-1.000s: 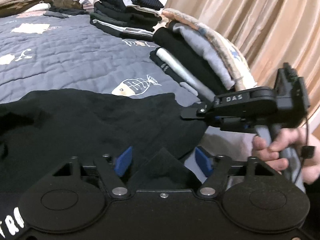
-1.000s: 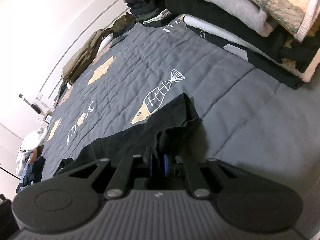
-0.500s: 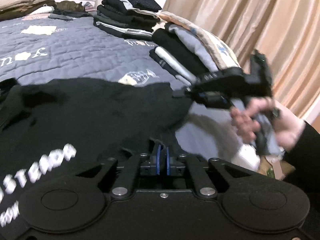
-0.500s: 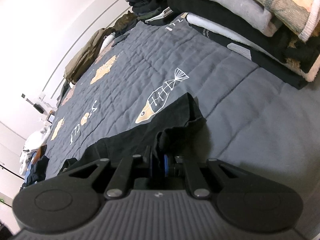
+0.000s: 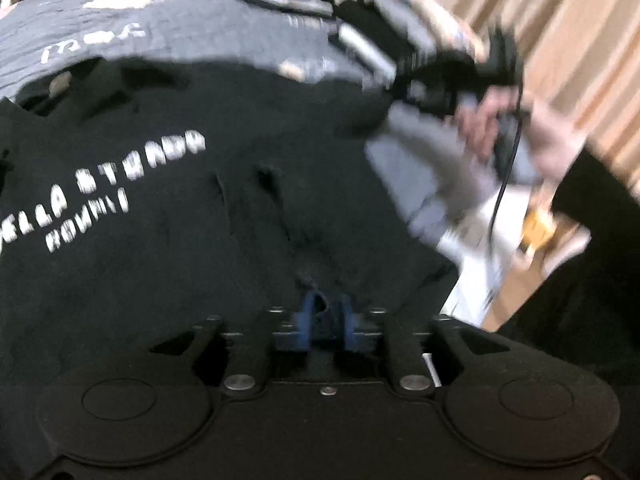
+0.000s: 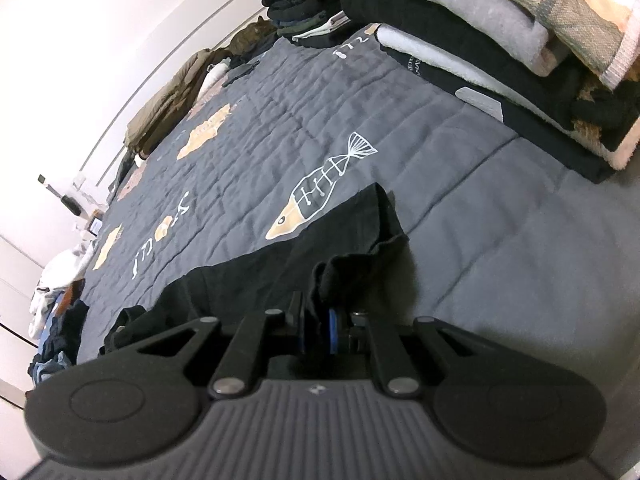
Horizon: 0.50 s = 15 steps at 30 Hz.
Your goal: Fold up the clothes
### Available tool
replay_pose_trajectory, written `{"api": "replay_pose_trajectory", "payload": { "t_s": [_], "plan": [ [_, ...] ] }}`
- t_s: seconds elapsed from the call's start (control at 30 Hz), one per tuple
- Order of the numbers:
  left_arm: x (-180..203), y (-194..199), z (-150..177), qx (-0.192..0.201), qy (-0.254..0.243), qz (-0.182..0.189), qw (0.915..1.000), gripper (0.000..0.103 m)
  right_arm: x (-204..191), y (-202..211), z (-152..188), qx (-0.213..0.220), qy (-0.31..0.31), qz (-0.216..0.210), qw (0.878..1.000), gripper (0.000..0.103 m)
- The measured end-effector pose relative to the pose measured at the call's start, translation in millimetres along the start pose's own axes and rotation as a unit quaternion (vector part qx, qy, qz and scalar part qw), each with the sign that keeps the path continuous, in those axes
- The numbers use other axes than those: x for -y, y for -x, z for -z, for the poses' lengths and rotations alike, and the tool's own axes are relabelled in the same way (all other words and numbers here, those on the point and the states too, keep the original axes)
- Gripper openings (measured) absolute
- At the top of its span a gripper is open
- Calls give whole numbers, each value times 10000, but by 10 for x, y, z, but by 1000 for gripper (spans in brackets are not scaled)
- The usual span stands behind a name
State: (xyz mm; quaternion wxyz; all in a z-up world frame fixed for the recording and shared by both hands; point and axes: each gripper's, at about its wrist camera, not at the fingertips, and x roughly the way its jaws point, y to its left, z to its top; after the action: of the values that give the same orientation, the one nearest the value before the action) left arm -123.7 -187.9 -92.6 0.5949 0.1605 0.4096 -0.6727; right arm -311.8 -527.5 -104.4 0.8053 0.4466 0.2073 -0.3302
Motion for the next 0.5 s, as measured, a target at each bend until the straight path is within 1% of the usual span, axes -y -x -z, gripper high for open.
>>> {"api": "replay_pose_trajectory", "payload": {
  "t_s": [0.03, 0.07, 0.1, 0.2, 0.33, 0.37, 0.43, 0.5],
  "plan": [
    [-2, 105, -72, 268, 68, 73, 9996, 50, -7, 5, 2, 26, 13, -6, 10000, 11],
    [-3, 213, -145, 548, 132, 146, 9983, 53, -18, 9, 1, 42, 36, -20, 10000, 11],
    [6, 314, -232, 827, 88, 253, 9962, 53, -36, 19, -2, 69, 80, -32, 9999, 11],
    [34, 422, -484, 1325, 40, 313, 9907, 53, -128, 62, -6, 194, 320, -139, 9992, 11],
    [-37, 327, -791, 1837, 228, 115, 9827, 54, -332, 118, 30, 368, 870, -290, 9951, 11],
    [-63, 286, -828, 1916, 310, 117, 9809, 54, -389, 130, 47, 405, 1026, -334, 9933, 11],
    [-123, 207, -817, 1954, 433, 160, 9796, 54, -507, 162, 86, 491, 1366, -472, 9883, 10],
    [-181, 132, -784, 1957, 489, 171, 9793, 54, -646, 214, 138, 595, 1791, -722, 9794, 10]
  ]
}}
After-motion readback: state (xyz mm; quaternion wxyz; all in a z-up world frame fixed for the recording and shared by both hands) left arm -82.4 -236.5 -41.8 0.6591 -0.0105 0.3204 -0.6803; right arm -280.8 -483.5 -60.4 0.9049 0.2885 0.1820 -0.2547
